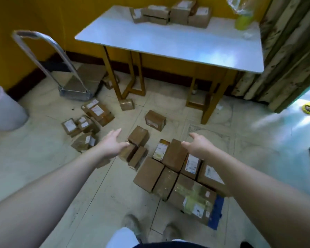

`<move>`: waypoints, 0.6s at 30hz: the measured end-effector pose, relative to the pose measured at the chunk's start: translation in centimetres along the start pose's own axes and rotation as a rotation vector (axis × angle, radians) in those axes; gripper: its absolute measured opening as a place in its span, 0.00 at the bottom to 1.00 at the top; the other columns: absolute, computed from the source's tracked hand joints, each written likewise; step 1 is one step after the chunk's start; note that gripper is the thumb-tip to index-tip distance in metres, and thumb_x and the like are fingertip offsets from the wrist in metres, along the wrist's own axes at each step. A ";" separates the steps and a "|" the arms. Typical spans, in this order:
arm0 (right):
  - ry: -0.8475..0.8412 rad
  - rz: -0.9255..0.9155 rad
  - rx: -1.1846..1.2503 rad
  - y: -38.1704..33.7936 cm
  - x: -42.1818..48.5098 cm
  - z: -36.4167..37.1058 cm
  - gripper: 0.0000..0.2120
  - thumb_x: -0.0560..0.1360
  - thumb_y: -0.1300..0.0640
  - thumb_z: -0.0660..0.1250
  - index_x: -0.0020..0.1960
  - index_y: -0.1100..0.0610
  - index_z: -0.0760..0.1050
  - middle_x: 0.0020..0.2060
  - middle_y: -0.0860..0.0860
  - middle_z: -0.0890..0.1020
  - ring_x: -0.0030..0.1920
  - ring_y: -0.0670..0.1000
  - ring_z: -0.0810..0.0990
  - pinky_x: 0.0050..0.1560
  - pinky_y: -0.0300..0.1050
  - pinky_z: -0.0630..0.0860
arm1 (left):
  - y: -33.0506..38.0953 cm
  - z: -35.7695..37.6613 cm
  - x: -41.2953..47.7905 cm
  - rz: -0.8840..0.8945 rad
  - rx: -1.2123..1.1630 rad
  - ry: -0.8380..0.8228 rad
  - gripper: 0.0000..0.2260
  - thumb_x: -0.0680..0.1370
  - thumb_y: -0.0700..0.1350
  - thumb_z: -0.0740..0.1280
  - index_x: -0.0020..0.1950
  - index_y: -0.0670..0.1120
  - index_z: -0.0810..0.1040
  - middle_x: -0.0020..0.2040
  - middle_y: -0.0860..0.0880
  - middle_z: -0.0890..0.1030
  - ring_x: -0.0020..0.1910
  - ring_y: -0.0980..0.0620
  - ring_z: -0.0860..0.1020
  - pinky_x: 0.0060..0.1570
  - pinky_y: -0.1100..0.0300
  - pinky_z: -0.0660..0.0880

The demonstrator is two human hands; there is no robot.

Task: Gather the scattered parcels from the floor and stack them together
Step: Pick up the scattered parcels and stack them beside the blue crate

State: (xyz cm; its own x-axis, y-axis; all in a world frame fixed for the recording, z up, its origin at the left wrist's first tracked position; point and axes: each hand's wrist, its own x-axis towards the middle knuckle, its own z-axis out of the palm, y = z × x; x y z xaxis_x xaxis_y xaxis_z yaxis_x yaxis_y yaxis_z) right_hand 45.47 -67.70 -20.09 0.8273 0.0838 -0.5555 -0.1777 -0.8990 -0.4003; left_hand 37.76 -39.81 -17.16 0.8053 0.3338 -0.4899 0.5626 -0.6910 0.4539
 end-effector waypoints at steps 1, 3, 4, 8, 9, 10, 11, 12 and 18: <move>0.016 -0.027 -0.013 -1.2 -0.2 -0.3 0.32 0.78 0.42 0.61 0.77 0.52 0.56 0.74 0.56 0.64 0.69 0.58 0.68 0.65 0.53 0.70 | -0.6 -1.5 -0.4 0.003 -0.016 0.006 0.32 0.78 0.52 0.66 0.78 0.53 0.55 0.78 0.47 0.54 0.75 0.45 0.57 0.70 0.42 0.62; 0.053 -0.065 -0.035 -3.8 -0.4 -0.8 0.32 0.77 0.42 0.62 0.76 0.52 0.57 0.72 0.56 0.66 0.66 0.58 0.71 0.61 0.51 0.72 | -2.2 -4.3 -0.8 0.004 -0.058 0.018 0.32 0.78 0.52 0.65 0.78 0.52 0.54 0.78 0.47 0.55 0.75 0.45 0.58 0.69 0.42 0.64; 0.071 -0.080 -0.036 -5.2 -0.6 -1.0 0.32 0.77 0.42 0.62 0.76 0.52 0.57 0.72 0.56 0.67 0.64 0.57 0.73 0.58 0.50 0.74 | -3.0 -5.6 -0.9 0.006 -0.077 0.023 0.32 0.78 0.52 0.65 0.78 0.52 0.54 0.78 0.47 0.55 0.75 0.45 0.58 0.69 0.43 0.63; 0.112 -0.179 -0.034 -11.7 -1.1 -0.1 0.32 0.76 0.41 0.64 0.75 0.51 0.59 0.69 0.56 0.70 0.63 0.57 0.74 0.53 0.48 0.74 | -7.1 -11.0 -0.8 0.012 -0.107 0.086 0.31 0.78 0.52 0.66 0.77 0.51 0.56 0.76 0.46 0.59 0.72 0.46 0.63 0.67 0.50 0.63; 0.111 -0.200 -0.041 -13.6 -1.1 0.3 0.32 0.76 0.41 0.64 0.75 0.50 0.59 0.69 0.56 0.70 0.62 0.56 0.75 0.50 0.47 0.73 | -8.2 -12.5 -0.7 0.008 -0.114 0.110 0.31 0.78 0.52 0.66 0.77 0.50 0.56 0.76 0.45 0.60 0.72 0.46 0.63 0.67 0.51 0.63; 0.101 -0.221 -0.048 -15.5 -1.1 0.8 0.32 0.76 0.41 0.64 0.75 0.50 0.59 0.68 0.55 0.71 0.58 0.55 0.76 0.46 0.44 0.72 | -9.5 -13.9 -0.5 0.004 -0.119 0.131 0.31 0.78 0.52 0.66 0.77 0.49 0.57 0.76 0.45 0.60 0.72 0.45 0.63 0.68 0.51 0.62; 0.083 -0.244 -0.055 -17.7 -1.2 1.4 0.32 0.76 0.41 0.64 0.75 0.50 0.59 0.68 0.55 0.72 0.53 0.52 0.78 0.43 0.40 0.71 | -10.8 -15.3 -0.5 -0.002 -0.125 0.151 0.31 0.78 0.51 0.66 0.77 0.48 0.57 0.76 0.44 0.60 0.72 0.45 0.63 0.68 0.51 0.61; 0.059 -0.263 -0.062 -19.9 -1.3 2.1 0.32 0.76 0.41 0.64 0.75 0.50 0.59 0.67 0.55 0.72 0.48 0.50 0.77 0.40 0.38 0.72 | -12.2 -16.7 -0.4 -0.009 -0.139 0.171 0.31 0.78 0.50 0.66 0.77 0.48 0.58 0.76 0.44 0.60 0.72 0.45 0.62 0.68 0.51 0.61; -0.020 -0.343 -0.114 -32.0 -2.2 7.2 0.33 0.76 0.42 0.64 0.76 0.50 0.56 0.66 0.56 0.72 0.57 0.55 0.78 0.53 0.50 0.79 | -20.3 -24.7 0.4 -0.053 -0.191 0.196 0.32 0.78 0.49 0.67 0.78 0.47 0.56 0.77 0.44 0.57 0.73 0.44 0.61 0.69 0.51 0.60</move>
State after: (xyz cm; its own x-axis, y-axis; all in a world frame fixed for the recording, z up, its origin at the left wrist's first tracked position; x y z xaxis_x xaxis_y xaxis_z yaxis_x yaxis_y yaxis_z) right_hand 45.46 -36.00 -11.30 0.8176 0.3963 -0.4176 0.1698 -0.8591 -0.4828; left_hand 31.28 -9.83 -8.14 0.7845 0.4968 -0.3712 0.6146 -0.5426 0.5726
